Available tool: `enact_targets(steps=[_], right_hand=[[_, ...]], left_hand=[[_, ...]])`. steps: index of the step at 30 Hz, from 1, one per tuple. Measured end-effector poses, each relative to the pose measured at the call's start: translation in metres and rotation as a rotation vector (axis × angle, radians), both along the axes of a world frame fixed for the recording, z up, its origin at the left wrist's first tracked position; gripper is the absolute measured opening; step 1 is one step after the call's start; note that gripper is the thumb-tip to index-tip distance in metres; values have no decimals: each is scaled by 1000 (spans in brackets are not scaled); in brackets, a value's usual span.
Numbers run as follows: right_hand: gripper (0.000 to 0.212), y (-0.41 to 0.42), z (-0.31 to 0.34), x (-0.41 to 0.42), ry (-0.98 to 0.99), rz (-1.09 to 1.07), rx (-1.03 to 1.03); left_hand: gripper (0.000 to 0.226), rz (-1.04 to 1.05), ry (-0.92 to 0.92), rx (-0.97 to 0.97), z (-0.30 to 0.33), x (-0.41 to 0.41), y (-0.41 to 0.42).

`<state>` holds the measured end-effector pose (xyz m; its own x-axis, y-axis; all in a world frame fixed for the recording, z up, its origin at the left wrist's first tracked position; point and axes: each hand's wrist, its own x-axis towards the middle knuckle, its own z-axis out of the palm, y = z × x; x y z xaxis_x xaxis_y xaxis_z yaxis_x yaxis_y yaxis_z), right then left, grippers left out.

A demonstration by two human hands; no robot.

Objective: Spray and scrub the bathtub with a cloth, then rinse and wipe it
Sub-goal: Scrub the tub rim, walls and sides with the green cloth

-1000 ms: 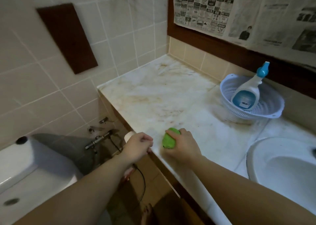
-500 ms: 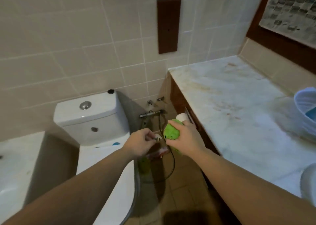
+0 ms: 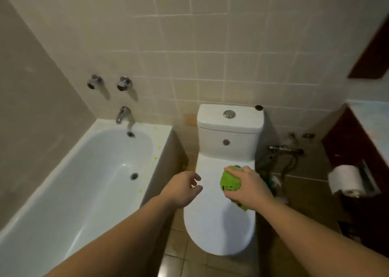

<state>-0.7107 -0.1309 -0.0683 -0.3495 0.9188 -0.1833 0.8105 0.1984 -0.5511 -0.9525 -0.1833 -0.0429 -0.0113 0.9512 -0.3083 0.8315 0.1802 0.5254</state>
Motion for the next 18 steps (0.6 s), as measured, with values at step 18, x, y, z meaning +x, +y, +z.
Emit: enact_targets(steps=[18], right_hand=[[78, 73, -63, -253, 17, 159, -18]], left_hand=[[62, 400, -87, -68, -77, -258, -7]])
